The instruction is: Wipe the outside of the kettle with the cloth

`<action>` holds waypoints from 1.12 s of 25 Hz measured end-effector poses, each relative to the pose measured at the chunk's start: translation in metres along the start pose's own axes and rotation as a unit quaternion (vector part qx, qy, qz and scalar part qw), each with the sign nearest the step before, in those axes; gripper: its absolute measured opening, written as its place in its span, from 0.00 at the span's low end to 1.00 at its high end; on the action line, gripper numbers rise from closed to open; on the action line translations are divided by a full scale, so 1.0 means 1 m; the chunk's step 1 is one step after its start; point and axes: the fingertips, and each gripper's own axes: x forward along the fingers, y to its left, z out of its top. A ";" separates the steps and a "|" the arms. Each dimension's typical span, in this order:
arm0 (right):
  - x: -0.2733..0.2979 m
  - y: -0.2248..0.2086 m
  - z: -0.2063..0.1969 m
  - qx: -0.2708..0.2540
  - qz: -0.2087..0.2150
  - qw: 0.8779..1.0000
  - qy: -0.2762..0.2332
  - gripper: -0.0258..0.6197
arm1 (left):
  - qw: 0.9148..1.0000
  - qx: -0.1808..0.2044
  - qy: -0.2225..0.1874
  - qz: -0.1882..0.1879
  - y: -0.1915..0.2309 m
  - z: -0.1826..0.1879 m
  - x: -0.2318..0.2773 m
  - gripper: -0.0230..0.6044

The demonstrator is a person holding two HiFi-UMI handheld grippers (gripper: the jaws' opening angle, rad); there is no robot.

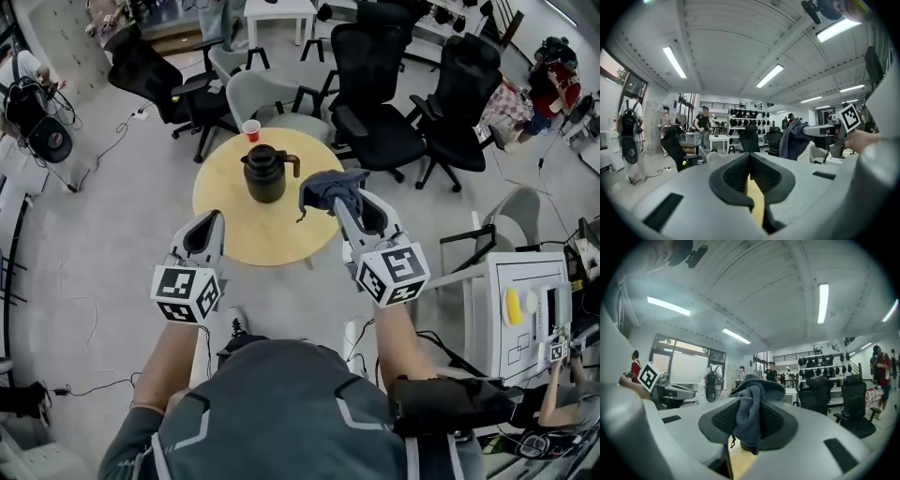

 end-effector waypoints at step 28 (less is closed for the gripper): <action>0.218 -0.030 -0.169 0.044 0.007 0.994 0.097 0.22 | 0.994 -0.003 0.094 -0.063 0.119 -0.110 0.170 0.05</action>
